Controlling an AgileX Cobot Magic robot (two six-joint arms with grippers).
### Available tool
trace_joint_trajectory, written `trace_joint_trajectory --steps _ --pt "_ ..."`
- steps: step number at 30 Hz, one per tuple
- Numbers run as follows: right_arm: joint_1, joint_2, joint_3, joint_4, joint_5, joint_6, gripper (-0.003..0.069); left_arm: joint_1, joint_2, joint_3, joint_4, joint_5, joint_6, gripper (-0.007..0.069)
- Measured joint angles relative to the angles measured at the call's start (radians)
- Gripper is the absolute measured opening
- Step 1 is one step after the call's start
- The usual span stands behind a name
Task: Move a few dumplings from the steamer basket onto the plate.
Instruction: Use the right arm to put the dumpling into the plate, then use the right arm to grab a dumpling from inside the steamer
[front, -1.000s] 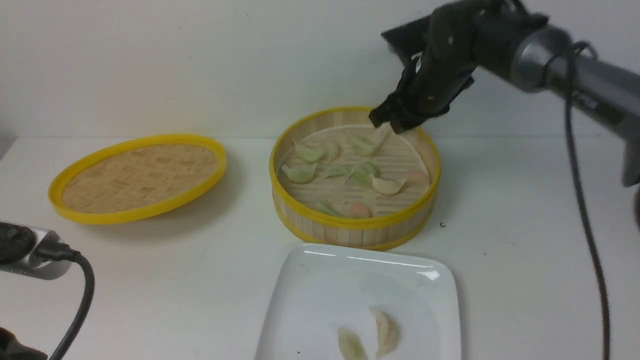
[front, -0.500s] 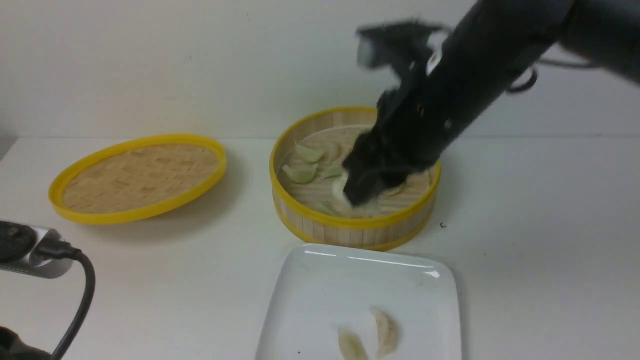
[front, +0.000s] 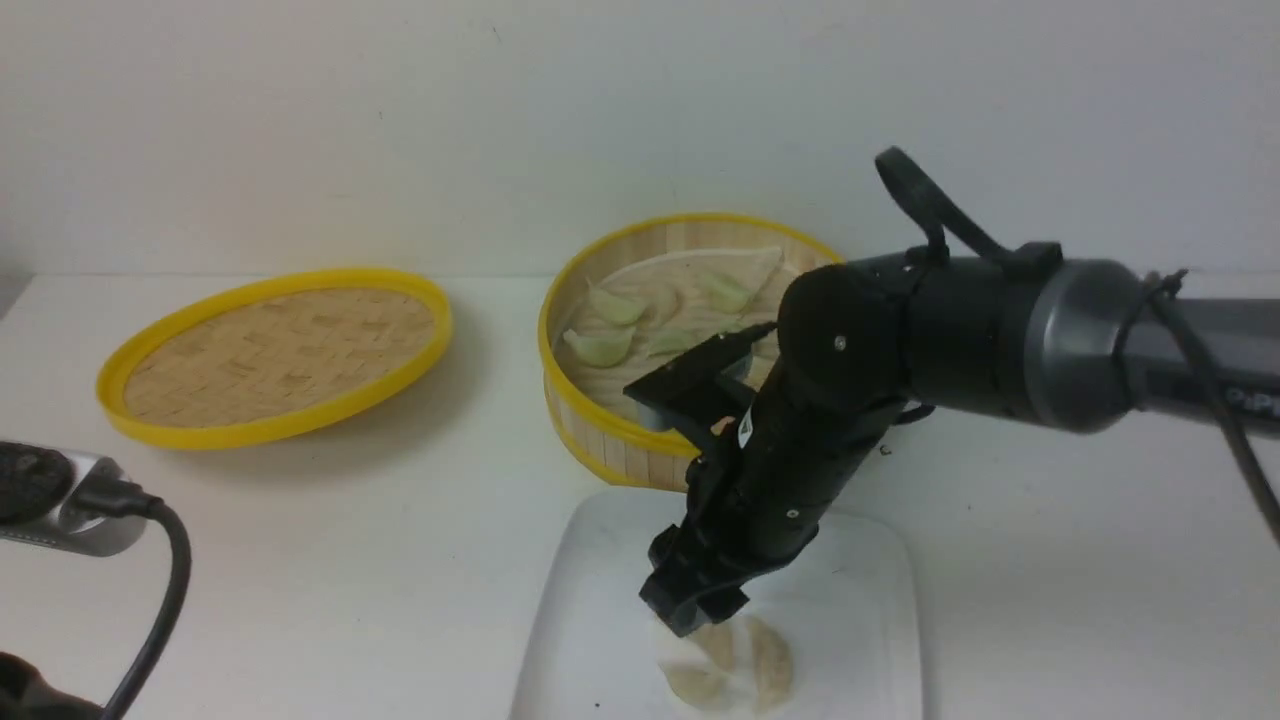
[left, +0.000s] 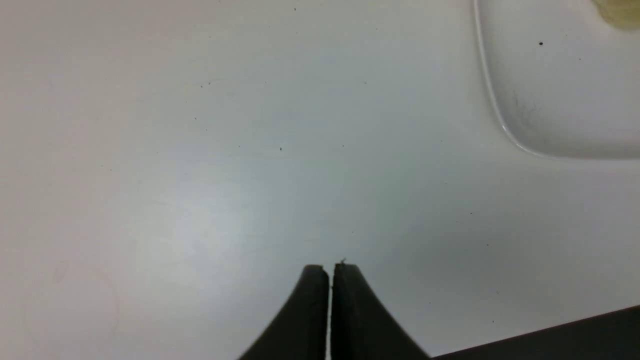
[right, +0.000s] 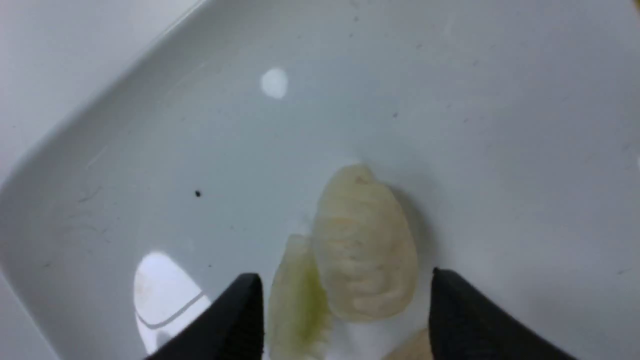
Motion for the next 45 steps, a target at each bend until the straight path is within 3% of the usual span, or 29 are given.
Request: trace_joint_trajectory --steps 2,6,13,22,24,27,29,36,42,45 --pt "-0.011 -0.005 -0.072 -0.063 0.029 0.005 0.0487 0.0 0.0 0.0 0.0 0.0 0.0 -0.0006" --pt "-0.088 -0.001 -0.221 -0.18 0.017 0.041 0.0513 0.0 0.0 0.0 0.0 0.0 0.0 -0.0006" --pt "-0.22 0.148 -0.412 -0.214 -0.005 0.033 0.0514 0.0 0.0 0.0 -0.001 0.0 0.0 -0.0006" --pt "-0.232 0.338 -0.475 -0.241 -0.077 -0.01 0.0514 0.0 0.0 0.0 -0.001 0.0 0.0 -0.0006" --pt "-0.232 0.362 -0.475 -0.253 -0.093 0.001 0.0494 0.0 0.0 0.0 -0.001 0.0 0.0 -0.0006" --pt "-0.232 0.367 -0.477 -0.267 -0.094 0.035 0.0402 0.0 0.0 0.0 -0.001 0.0 0.0 -0.0006" --pt "-0.232 0.351 -0.504 -0.275 -0.052 0.077 0.0189 0.0 0.0 0.0 -0.001 0.0 0.0 -0.0006" --pt "-0.232 0.211 -0.599 -0.25 0.157 0.098 0.0176 0.0 0.0 0.0 -0.001 0.0 0.0 -0.0006" --pt "-0.231 0.001 -0.54 -0.022 0.262 0.055 0.0176 0.0 0.0 0.0 0.0 0.0 0.0 -0.0006" --pt "-0.206 -0.092 -0.357 0.084 0.264 0.021 0.0176 0.0 0.0 0.0 0.0 0.0 0.0 -0.0006"
